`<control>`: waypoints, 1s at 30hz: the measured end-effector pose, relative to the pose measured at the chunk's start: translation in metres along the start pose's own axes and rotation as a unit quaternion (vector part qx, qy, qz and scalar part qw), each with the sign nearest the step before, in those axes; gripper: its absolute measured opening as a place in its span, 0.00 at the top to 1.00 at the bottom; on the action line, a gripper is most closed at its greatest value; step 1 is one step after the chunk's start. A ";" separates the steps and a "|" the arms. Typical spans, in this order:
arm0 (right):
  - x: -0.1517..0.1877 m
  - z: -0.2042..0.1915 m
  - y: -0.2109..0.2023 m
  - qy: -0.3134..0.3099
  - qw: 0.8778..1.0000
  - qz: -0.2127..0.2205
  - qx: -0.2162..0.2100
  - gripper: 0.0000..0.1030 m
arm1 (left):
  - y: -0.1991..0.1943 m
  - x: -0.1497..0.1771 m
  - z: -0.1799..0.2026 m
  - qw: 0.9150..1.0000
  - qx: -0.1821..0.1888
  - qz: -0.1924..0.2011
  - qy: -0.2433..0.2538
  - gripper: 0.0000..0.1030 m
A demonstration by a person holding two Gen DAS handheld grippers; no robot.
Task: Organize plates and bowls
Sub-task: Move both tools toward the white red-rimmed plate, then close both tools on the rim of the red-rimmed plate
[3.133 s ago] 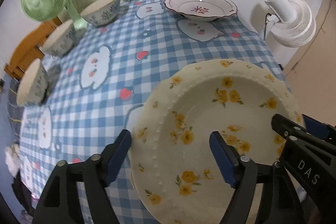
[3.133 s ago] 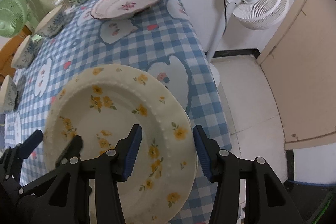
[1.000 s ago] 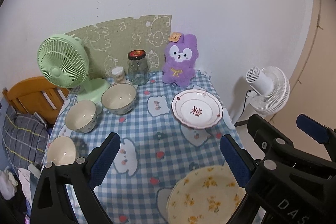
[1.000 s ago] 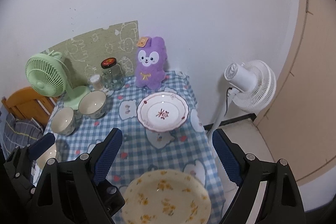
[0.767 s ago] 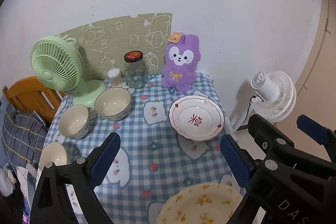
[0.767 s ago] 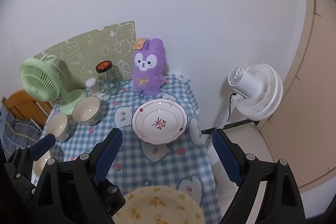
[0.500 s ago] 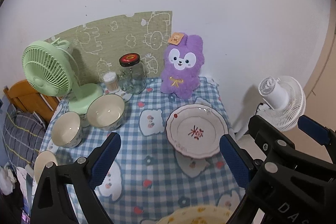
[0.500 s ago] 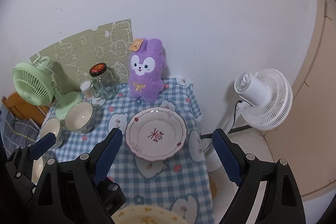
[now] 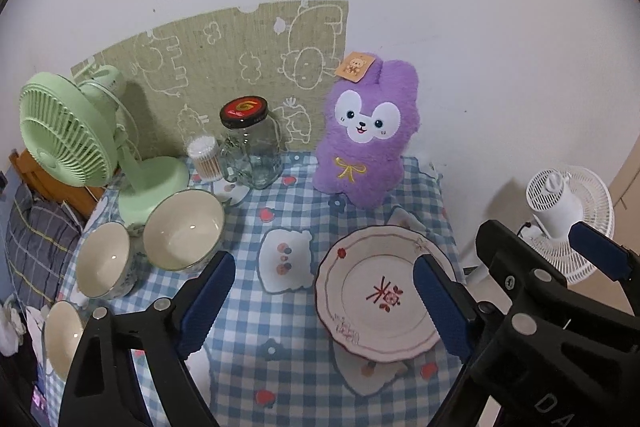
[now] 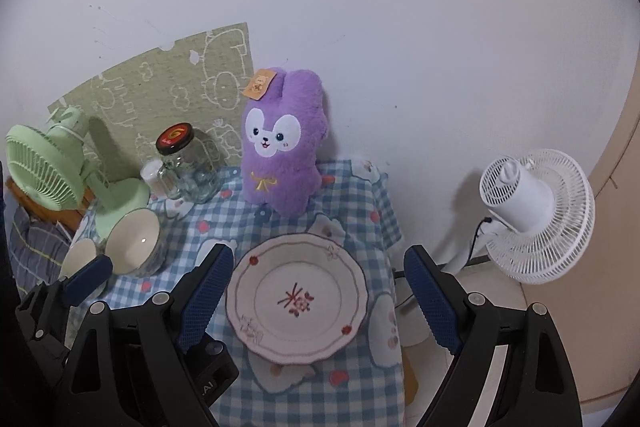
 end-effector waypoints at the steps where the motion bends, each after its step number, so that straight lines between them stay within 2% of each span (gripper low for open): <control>1: -0.001 0.001 0.006 0.000 1.000 -0.001 0.000 0.13 | 0.005 -0.001 0.001 1.000 0.000 -0.003 -0.002 0.11; 7: 0.000 0.007 0.043 0.001 1.000 -0.014 -0.004 0.17 | 0.040 -0.003 0.005 1.000 -0.013 -0.014 -0.003 0.13; 16: 0.015 0.006 0.098 0.005 0.999 -0.043 -0.016 0.19 | 0.092 0.014 0.004 0.999 -0.021 -0.041 0.000 0.17; 30: 0.048 0.010 0.149 0.008 0.997 -0.080 -0.018 0.23 | 0.144 0.044 0.002 0.996 -0.028 -0.081 0.014 0.21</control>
Point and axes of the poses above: each gripper's, at about its wrist camera, not at the fingertips, and y roughly the way its jaws point, z to its right, x to its underside, the point moved 6 cm from there along y, roughly the way its jaws point, and after that the axes turned 15 degrees about -y, right-handed, at the moved point
